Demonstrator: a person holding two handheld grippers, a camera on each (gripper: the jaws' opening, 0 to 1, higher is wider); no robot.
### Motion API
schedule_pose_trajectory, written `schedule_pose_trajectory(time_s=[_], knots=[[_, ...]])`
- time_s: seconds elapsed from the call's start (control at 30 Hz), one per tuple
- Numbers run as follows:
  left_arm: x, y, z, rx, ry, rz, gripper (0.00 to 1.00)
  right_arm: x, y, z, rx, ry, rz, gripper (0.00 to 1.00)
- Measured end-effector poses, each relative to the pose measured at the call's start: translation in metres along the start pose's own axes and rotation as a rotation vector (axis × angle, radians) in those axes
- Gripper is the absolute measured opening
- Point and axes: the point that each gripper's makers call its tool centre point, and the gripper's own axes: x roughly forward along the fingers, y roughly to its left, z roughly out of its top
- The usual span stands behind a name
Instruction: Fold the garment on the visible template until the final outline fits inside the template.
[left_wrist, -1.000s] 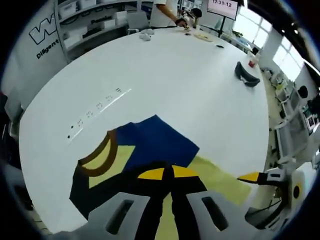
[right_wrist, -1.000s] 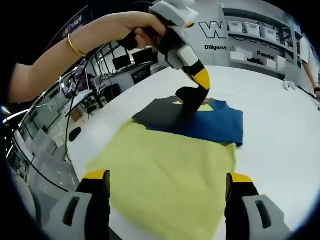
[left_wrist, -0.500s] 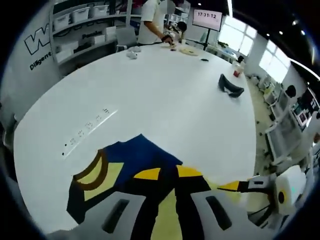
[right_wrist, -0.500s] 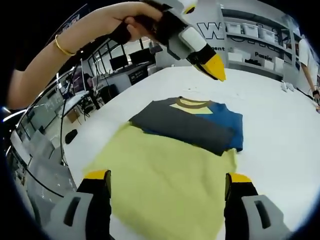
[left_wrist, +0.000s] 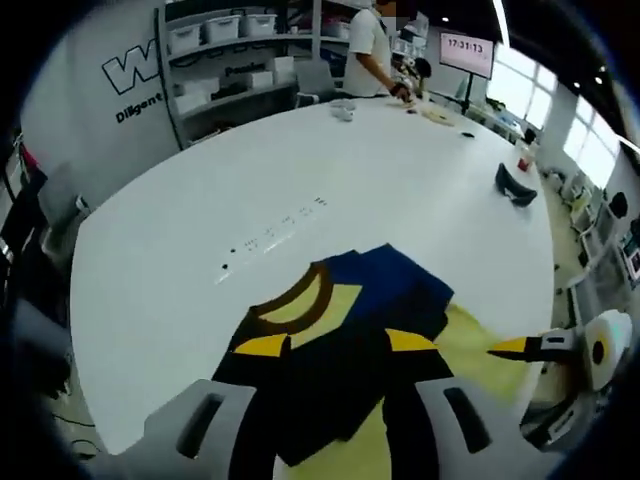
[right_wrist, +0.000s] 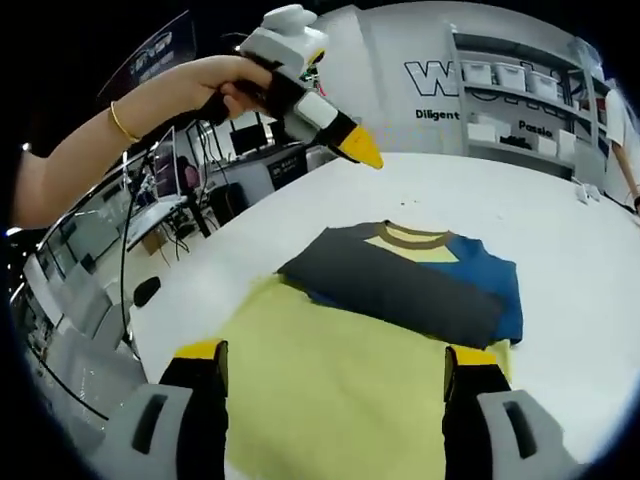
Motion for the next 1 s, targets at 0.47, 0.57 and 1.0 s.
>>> schedule_pose_trajectory(time_s=[0.47, 0.57, 1.0], knots=[[0.015, 0.079, -0.063, -0.138, 0.052, 0.091, 0.37, 0.048, 0.038, 0.006, -0.051, 0.034, 0.072, 0.83], [0.017, 0.078, -0.068, -0.130, 0.050, 0.090, 0.38, 0.043, 0.033, 0.005, -0.045, 0.031, 0.062, 0.84], [0.003, 0.049, -0.132, -0.149, 0.037, 0.071, 0.35, 0.010, 0.005, -0.010, -0.026, 0.044, 0.000, 0.88]])
